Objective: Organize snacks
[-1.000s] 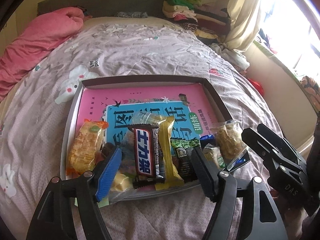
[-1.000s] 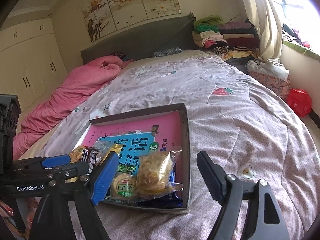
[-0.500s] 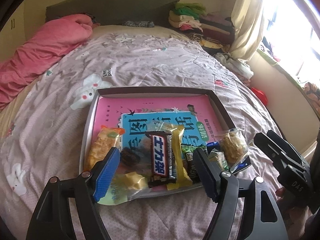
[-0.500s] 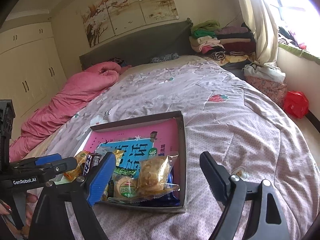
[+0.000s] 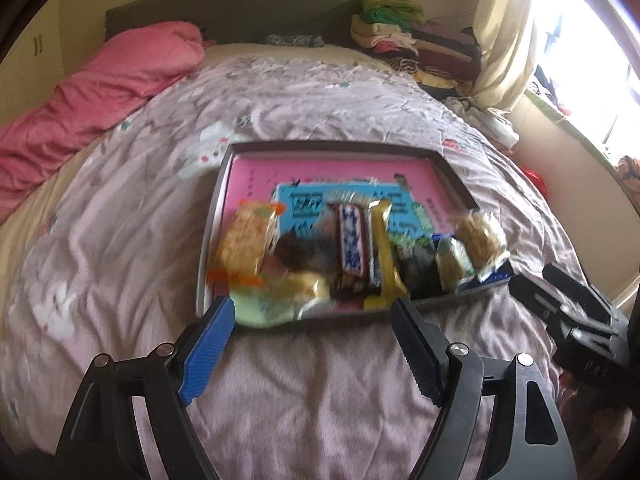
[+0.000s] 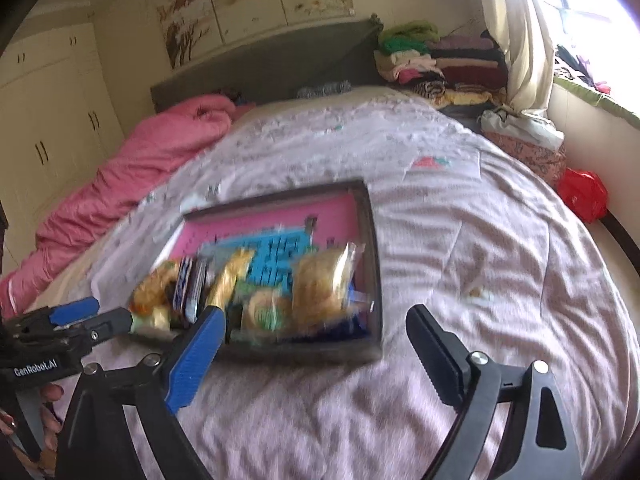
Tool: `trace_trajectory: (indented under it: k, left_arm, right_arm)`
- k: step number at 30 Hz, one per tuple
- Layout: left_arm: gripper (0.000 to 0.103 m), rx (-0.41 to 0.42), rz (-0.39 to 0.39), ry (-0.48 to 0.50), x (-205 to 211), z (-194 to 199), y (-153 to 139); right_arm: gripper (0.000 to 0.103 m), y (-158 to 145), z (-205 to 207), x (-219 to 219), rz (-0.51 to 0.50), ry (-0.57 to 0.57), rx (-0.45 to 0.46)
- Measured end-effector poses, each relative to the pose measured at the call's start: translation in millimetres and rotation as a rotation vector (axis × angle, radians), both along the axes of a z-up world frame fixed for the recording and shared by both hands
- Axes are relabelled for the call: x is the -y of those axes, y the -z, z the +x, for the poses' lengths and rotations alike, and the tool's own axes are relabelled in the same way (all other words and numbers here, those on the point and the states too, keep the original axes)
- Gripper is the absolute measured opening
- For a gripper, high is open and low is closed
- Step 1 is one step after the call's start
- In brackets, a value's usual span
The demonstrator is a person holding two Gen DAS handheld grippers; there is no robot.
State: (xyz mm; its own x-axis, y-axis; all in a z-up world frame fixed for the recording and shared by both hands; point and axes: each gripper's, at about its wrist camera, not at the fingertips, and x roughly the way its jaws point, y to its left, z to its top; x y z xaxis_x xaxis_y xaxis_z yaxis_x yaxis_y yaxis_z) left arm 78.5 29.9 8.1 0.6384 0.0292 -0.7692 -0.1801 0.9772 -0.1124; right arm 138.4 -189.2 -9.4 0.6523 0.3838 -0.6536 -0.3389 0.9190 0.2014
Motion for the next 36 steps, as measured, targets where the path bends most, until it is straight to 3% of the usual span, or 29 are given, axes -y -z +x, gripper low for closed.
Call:
trace_trajectory:
  k: [7,16,36]
  left_arm:
    - [0.081,-0.009,0.023,-0.018,4.2,-27.9,11.7]
    - [0.082,-0.033,0.018,-0.021,6.7,-45.8,18.8]
    - [0.082,-0.039,0.034,-0.034,9.0,-56.0,13.7]
  right_arm:
    - [0.096,15.0,-25.5,-16.6,-0.064,-0.063,-0.051]
    - [0.099,18.1,-48.1,-19.7,-0.091,-0.060,-0.040]
    - [0.100,17.1,-53.8,-17.9,-0.109,-0.062,-0.041]
